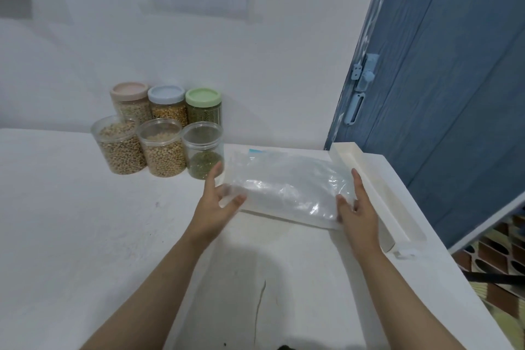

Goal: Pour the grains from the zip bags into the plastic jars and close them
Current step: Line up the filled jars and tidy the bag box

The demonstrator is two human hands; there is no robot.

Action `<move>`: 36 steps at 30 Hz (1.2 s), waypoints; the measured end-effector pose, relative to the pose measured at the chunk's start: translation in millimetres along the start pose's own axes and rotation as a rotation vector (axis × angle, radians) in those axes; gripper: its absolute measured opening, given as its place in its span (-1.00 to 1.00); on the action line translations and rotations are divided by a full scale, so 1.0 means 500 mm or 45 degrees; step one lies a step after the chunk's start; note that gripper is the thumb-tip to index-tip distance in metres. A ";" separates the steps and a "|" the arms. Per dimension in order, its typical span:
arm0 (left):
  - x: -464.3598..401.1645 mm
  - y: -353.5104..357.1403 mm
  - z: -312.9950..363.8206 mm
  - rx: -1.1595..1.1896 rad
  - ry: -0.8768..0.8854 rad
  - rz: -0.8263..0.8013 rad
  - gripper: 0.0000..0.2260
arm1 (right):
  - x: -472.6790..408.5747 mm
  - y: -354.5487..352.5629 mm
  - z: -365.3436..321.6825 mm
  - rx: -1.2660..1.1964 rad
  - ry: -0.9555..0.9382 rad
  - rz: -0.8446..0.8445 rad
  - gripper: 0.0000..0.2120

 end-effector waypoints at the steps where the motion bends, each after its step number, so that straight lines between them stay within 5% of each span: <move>1: 0.003 0.005 0.000 -0.093 0.061 -0.019 -0.34 | -0.007 0.002 0.002 0.010 0.019 0.010 -0.50; 5: -0.011 0.013 -0.006 -0.447 0.236 -0.064 -0.57 | -0.015 0.001 0.007 -0.007 0.051 -0.111 -0.67; 9: -0.023 0.014 -0.040 -0.712 0.116 -0.221 -0.58 | -0.006 -0.006 0.004 0.068 -0.012 -0.344 -0.67; 17: -0.024 0.034 -0.053 -1.187 -0.041 -0.264 -0.44 | -0.025 0.032 0.018 0.613 -0.041 -0.163 -0.67; 20: -0.015 0.047 -0.052 -1.485 0.159 -0.096 -0.41 | -0.018 0.043 0.009 0.970 -0.139 -0.046 -0.61; 22: -0.024 0.055 -0.055 -1.488 0.288 -0.062 -0.38 | -0.020 0.050 -0.002 1.170 -0.237 0.035 -0.53; 27: -0.056 0.115 -0.033 -1.422 0.510 -0.386 -0.23 | -0.036 0.107 -0.038 1.317 -0.431 -0.102 -0.44; 33: -0.064 0.135 -0.090 -1.421 0.382 -0.491 -0.40 | -0.053 0.161 0.012 1.496 -0.271 -0.278 -0.47; 36: -0.066 0.145 -0.109 -1.433 0.357 -0.509 -0.33 | -0.053 0.163 0.034 1.512 -0.239 -0.280 -0.47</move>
Point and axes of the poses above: each hand's wrist, its own x-axis away from the middle knuckle, its own y-axis out of the palm, z = x × y, the point moved 3 cm from there along -x, towards the middle knuckle, and after that the axes turned 12 degrees about y, right-handed, at the moved point
